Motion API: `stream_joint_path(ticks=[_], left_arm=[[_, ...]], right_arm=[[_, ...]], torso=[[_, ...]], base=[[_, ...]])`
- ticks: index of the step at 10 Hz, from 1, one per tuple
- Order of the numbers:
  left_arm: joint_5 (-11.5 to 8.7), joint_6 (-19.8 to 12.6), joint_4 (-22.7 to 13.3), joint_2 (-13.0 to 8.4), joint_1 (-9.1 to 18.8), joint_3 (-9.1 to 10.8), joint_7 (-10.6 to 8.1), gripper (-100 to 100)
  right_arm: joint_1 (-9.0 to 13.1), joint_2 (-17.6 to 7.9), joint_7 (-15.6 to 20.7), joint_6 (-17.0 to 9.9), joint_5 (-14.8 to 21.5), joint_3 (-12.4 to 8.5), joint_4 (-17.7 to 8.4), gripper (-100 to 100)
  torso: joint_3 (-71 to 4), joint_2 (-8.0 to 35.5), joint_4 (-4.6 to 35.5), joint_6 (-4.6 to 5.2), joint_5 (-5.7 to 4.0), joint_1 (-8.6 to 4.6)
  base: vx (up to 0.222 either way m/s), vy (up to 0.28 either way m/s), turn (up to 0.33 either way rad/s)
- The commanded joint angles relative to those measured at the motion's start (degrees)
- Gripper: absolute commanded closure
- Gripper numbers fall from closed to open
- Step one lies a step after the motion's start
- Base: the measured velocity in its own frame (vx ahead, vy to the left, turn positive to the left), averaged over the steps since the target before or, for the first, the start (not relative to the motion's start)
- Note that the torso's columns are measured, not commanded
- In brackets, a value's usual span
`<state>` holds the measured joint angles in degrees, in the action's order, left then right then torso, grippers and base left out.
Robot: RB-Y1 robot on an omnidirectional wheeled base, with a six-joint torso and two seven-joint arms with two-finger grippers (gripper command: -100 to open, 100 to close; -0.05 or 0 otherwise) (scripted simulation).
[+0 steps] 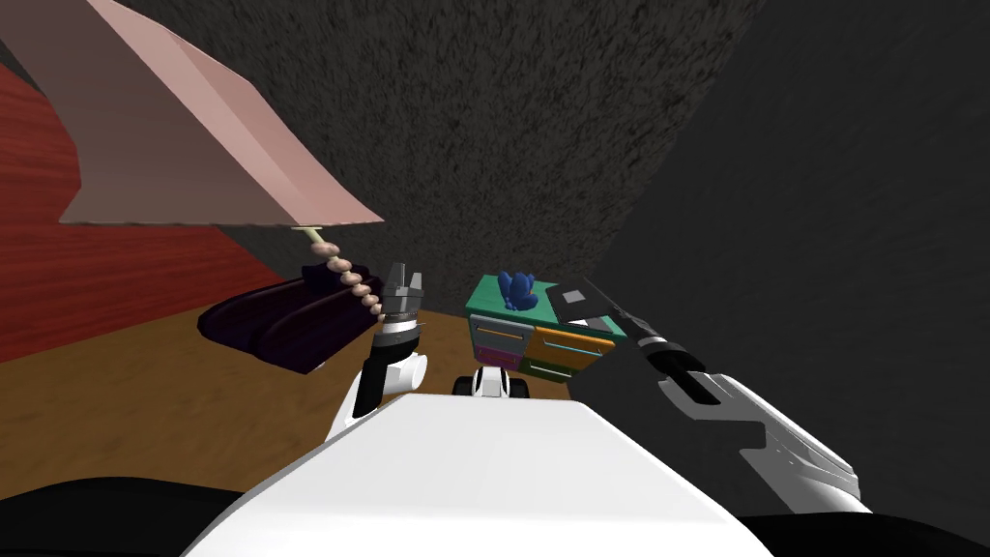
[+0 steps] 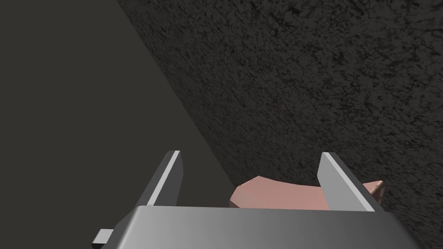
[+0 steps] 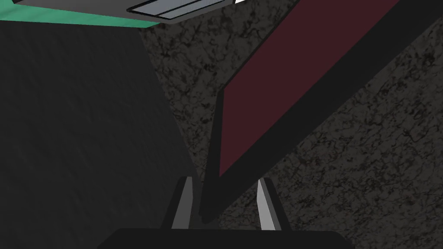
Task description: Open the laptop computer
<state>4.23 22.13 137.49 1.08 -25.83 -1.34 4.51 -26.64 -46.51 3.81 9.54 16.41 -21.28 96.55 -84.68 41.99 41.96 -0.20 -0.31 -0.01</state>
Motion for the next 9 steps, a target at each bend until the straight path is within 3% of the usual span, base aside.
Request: stream_joint_path(ticks=[1, 2, 5, 8, 9], left_arm=[[0.0, 0.0, 0.0, 0.0, 0.0, 0.00, 0.00, 0], [0.0, 0.0, 0.0, 0.0, 0.0, 0.00, 0.00, 0], [0.0, 0.0, 0.0, 0.0, 0.0, -0.01, 0.00, 0], [0.0, 0.0, 0.0, 0.0, 0.0, -0.01, 0.00, 0], [0.0, 0.0, 0.0, 0.0, 0.0, -0.01, 0.00, 0]], right_arm=[[1.7, 2.7, -1.2, 1.6, -1.7, 2.1, -2.8, 100], [0.5, 0.4, -2.0, 0.2, -2.0, 0.5, -0.9, -100], [-1.1, -2.2, -3.9, -1.3, -3.1, -0.4, 1.3, -100], [-3.8, -6.7, -7.0, -3.9, -4.8, -1.9, 5.0, -100], [-3.3, -5.8, -6.3, -3.3, -4.5, -1.6, 4.3, -100]], torso=[[0.0, 0.0, 0.0, -0.03, 0.03, 0.04], [0.0, 0.0, 0.0, -0.07, 0.03, 0.14], [0.1, 0.2, 0.3, 0.18, 0.36, 0.19], [0.1, 0.3, 0.3, 0.20, 0.28, -0.06], [0.1, 0.3, 0.3, 0.21, 0.29, -0.04]], base=[[-0.041, -0.067, 0.044], [-0.013, -0.029, -0.031], [0.022, 0.021, -0.034], [0.020, 0.015, -0.042], [0.009, 0.005, -0.010]])
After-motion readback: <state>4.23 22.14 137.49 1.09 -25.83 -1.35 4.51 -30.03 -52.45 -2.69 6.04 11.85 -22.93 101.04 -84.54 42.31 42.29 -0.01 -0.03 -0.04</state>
